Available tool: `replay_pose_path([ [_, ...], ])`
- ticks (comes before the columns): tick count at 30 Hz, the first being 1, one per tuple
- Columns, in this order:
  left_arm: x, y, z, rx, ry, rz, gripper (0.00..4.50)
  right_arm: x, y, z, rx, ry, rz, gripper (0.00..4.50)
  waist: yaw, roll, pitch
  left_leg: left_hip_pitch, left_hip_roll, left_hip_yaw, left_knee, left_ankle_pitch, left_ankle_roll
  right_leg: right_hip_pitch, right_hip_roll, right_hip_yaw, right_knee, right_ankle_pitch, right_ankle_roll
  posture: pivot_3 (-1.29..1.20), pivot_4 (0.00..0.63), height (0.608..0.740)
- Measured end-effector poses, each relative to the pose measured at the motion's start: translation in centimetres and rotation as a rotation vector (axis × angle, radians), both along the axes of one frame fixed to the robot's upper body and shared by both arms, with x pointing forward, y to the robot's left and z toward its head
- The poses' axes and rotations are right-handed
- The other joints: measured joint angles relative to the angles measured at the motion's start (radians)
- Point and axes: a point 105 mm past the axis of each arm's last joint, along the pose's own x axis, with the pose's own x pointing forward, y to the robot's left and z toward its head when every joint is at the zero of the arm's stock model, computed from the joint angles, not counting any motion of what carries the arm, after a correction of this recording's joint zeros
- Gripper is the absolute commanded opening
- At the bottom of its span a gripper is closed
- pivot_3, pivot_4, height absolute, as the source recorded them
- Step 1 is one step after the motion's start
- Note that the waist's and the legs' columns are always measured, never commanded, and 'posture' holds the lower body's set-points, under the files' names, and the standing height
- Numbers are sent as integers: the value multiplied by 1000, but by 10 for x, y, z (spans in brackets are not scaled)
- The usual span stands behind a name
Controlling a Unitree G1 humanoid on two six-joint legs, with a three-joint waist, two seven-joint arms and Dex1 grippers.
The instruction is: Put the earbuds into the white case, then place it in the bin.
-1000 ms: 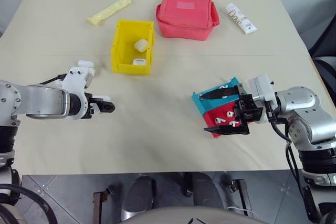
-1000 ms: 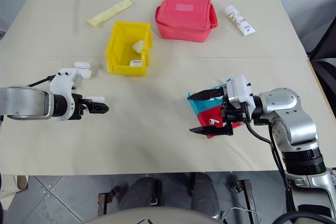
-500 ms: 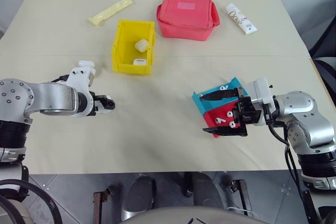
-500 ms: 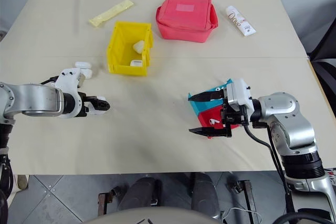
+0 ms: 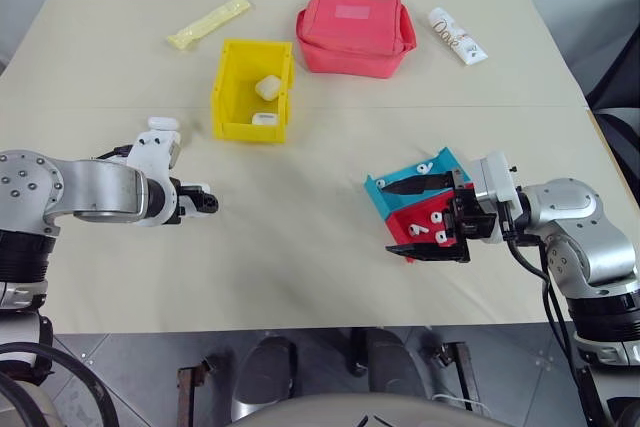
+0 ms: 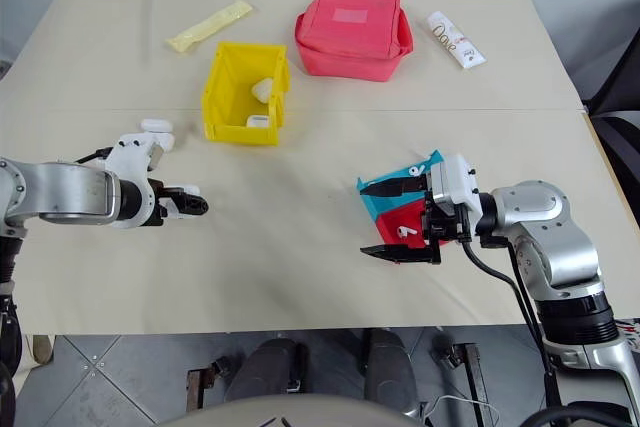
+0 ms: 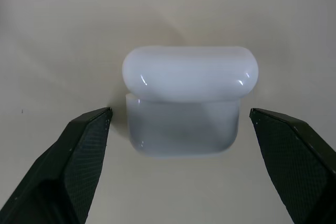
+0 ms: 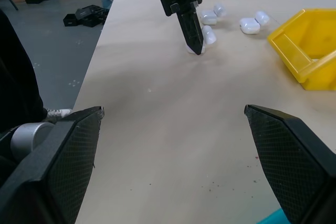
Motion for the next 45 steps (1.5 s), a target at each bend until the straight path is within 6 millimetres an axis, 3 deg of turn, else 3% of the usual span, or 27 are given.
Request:
replay_pose_path([
  [3, -2, 2, -2, 14, 12, -3, 4463, 0, 0, -1, -2, -4, -4, 4500, 0, 1, 0, 4, 1, 0, -1, -1, -2, 4, 1, 1, -1, 0, 0, 0, 150, 740],
  [10, -1, 4, -4, 31, 13, 20, 2761, 1, 0, 0, -1, -13, -13, 4500, 1, 2, 1, 5, 5, 0, -1, -1, -2, 4, 2, 2, -1, 0, 0, 0, 150, 740],
  [17, 1, -1, 1, -6, -7, -7, 2761, 2, -3, 1, -9, -21, -28, 4500, 3, 2, 1, 4, 6, 0, -1, -1, -2, 4, 2, 1, -1, 0, 0, 0, 150, 740],
  [23, 19, -45, 52, -78, -326, -349, 2761, 8, -12, 9, -40, -59, -81, 4500, -1, 1, 2, 3, 1, 9, -1, -1, -2, 4, 5, -1, -3, -1, -1, 0, 150, 740],
  [28, 18, -80, 65, -231, -533, -668, 2761, 11, -23, 13, -59, -68, -157, 4500, -2, 2, 2, 3, 7, 13, -2, -2, -4, 4, 8, -1, -4, -1, -2, 0, 150, 740],
  [32, 17, -124, 79, -476, -826, -957, 2761, 8, -29, 16, -88, -83, -231, 4500, 9, 2, 3, 1, 7, 14, 1, -2, -3, 4, 7, -2, -4, -1, -2, 0, 150, 740],
  [35, 2, -157, 95, -669, -1134, -1201, 2761, 8, -37, 15, -151, -79, -319, 4500, 19, 1, 3, -2, 8, 16, 6, -3, 0, 4, 6, -3, -5, 1, -1, 0, 150, 740],
  [37, -6, -168, 94, -706, -1255, -1324, 2761, 9, -47, 11, -228, -65, -408, 4500, 22, 1, 3, -3, 9, 16, 11, -5, 1, 4, 7, -4, -5, 1, -1, 0, 150, 740],
  [45, -20, -179, 71, -801, -1257, -1510, 2761, -4, -74, 5, -281, 24, -647, 4500, 31, 2, 2, -9, 12, 11, 17, -8, 8, 4, 5, -7, -5, 2, 0, 0, 150, 740],
])
